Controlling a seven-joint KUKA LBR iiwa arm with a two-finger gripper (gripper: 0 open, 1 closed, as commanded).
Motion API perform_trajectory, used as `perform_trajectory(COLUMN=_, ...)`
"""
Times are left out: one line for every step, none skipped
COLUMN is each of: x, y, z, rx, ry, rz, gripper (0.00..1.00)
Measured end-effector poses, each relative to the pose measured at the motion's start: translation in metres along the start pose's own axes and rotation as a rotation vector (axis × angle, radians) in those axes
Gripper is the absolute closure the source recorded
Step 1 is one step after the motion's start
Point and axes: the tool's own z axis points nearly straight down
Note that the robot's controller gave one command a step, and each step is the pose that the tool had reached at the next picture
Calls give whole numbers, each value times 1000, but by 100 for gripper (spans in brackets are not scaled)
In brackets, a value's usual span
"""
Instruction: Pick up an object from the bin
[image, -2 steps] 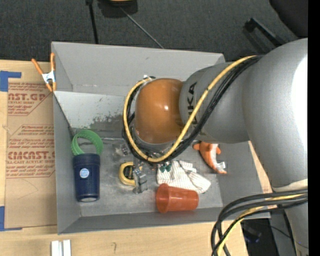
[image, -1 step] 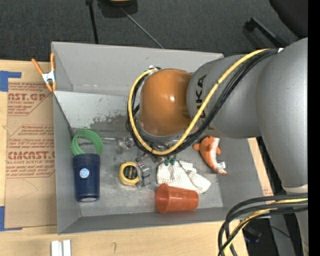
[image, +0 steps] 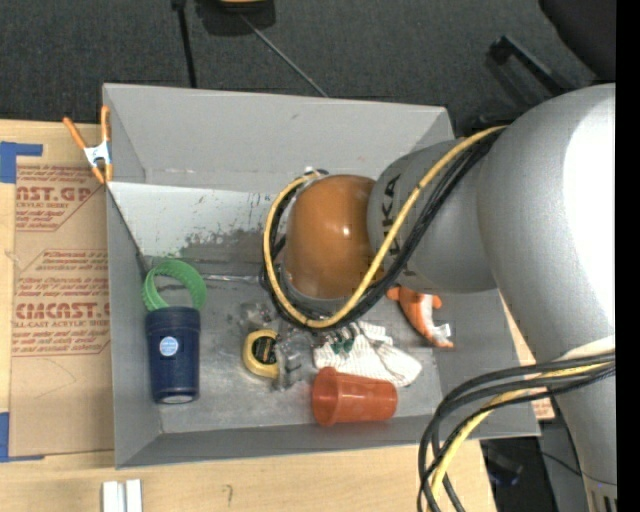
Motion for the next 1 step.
perform_trajectory(x=0, y=0, z=0, rx=0, ry=-1, rz=0, gripper=0)
